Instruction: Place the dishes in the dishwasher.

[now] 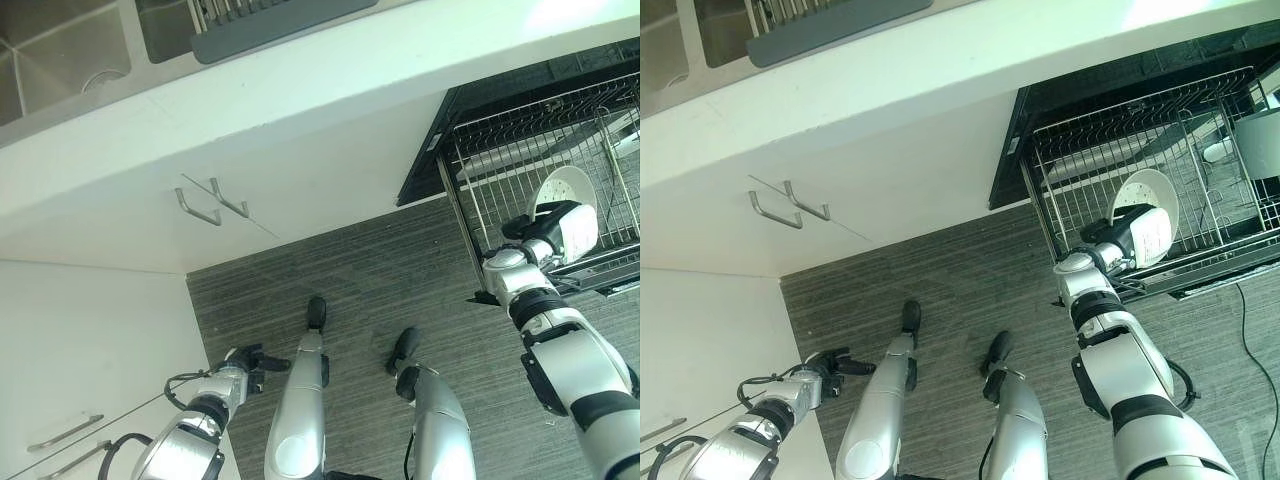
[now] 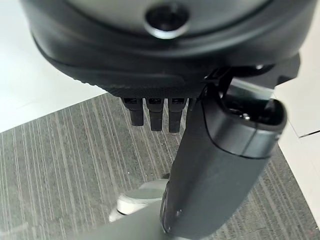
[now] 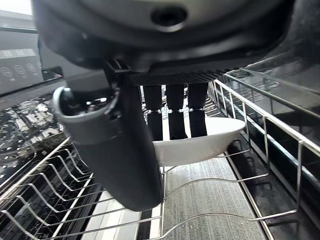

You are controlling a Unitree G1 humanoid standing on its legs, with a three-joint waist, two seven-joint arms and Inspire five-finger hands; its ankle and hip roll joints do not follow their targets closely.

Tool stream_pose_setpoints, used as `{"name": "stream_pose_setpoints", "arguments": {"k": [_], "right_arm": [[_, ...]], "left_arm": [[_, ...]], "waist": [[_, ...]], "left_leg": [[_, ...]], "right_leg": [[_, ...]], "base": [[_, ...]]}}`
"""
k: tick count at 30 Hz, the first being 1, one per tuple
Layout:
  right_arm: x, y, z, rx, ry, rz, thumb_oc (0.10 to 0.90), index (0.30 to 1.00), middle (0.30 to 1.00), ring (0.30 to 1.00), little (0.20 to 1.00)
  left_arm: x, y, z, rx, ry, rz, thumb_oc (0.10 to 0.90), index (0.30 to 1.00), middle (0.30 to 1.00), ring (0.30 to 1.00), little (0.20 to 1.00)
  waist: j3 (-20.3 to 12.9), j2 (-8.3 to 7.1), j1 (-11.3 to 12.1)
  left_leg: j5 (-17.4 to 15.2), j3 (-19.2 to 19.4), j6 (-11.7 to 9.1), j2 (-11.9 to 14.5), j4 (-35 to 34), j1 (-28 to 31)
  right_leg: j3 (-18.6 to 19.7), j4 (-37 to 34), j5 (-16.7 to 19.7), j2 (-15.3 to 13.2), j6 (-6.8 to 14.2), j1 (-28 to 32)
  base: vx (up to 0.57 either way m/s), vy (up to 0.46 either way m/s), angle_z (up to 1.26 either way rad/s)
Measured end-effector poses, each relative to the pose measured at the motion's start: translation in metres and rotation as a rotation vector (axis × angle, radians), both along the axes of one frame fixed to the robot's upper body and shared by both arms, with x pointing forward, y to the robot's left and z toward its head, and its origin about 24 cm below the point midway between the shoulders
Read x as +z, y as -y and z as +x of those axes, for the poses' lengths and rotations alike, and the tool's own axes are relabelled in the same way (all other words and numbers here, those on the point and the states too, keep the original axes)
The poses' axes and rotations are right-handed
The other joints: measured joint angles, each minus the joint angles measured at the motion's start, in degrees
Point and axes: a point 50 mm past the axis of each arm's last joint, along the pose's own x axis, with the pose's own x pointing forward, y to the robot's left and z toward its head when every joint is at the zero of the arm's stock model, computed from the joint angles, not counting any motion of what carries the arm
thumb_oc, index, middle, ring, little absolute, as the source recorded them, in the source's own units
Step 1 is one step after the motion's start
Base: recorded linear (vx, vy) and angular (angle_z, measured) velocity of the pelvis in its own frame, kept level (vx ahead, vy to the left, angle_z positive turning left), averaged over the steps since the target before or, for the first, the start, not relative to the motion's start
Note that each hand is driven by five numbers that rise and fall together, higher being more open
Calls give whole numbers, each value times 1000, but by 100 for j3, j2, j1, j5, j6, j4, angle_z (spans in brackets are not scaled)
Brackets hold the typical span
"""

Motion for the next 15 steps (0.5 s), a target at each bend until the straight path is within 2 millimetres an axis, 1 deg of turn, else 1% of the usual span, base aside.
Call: {"name": "stream_pose_setpoints", "arguments": {"k": [1, 3, 4, 5, 7, 8, 10, 12, 14, 15], "right_arm": [[0, -2, 2, 38, 6, 15, 800, 900, 900, 900, 900], [-1, -7, 4, 82, 33, 32, 800, 900, 900, 900, 900], [1, -10, 7, 138, 97, 96, 800, 900, 900, 900, 900], [7, -18, 12, 244, 177, 165, 800, 900, 900, 900, 900], [12, -23, 15, 309, 231, 196, 800, 900, 900, 900, 900], [13, -25, 15, 340, 284, 240, 800, 900, 900, 900, 900], [13, -26, 14, 365, 329, 276, 800, 900, 900, 900, 900], [12, -22, 13, 366, 374, 350, 800, 900, 900, 900, 900], [8, -18, 10, 344, 392, 369, 800, 900, 900, 900, 900], [2, -17, 6, 322, 406, 382, 800, 900, 900, 900, 900]], "left_arm": [[1, 0, 1, 0, -9, -1, 800, 900, 900, 900, 900], [4, 1, 6, -2, 3, -2, 800, 900, 900, 900, 900], [6, 2, 8, -4, 9, -3, 800, 900, 900, 900, 900], [7, 2, 9, -5, 10, -4, 800, 900, 900, 900, 900], [6, 3, 8, -3, 1, -6, 800, 900, 900, 900, 900], [6, 3, 7, 0, -5, -14, 800, 900, 900, 900, 900], [4, 3, 4, 1, -12, -16, 800, 900, 900, 900, 900], [1, 2, 0, 4, -30, -18, 800, 900, 900, 900, 900], [-2, 2, -3, 7, -40, -20, 800, 900, 900, 900, 900], [-4, 1, -6, 11, -47, -24, 800, 900, 900, 900, 900]], "waist": [[0, 0, -55], [0, 0, -83], [0, 1, -96], [1, 2, -103], [1, 20, -115], [2, 36, -106], [3, 78, -106], [-3, 145, -130], [-4, 184, -151], [-4, 185, -157]], "left_leg": [[0, 4, 1, -3, 1, 0], [1, 6, 1, 0, 6, 7], [2, 14, -1, 0, 14, 37], [2, 40, 0, 3, 9, 138], [-12, 67, 5, 6, -3, 235], [-20, 85, 16, 17, -16, 319], [-33, 102, 34, 7, -14, 406], [-65, 138, 82, -5, -10, 437], [-65, 150, 84, -8, -7, 449], [-68, 159, 91, -8, -12, 491]], "right_leg": [[16, -23, 20, 2, 6, 3], [19, -32, 30, 11, 1, 13], [18, -37, 39, 19, -7, 43], [46, -42, 46, 22, -6, 119], [57, -63, 49, 17, -4, 213], [63, -96, 53, 22, 2, 296], [85, -147, 69, 3, 27, 391], [131, -197, 86, -7, 85, 420], [142, -238, 139, -3, 107, 447], [145, -251, 142, -3, 107, 489]], "base": [[0, 1, -5], [4, 1, -2], [34, 48, -6], [48, 80, -7], [37, 67, -4], [28, 61, -1], [30, 77, -3], [21, 58, -8], [22, 64, -5], [16, 53, -3]]}}
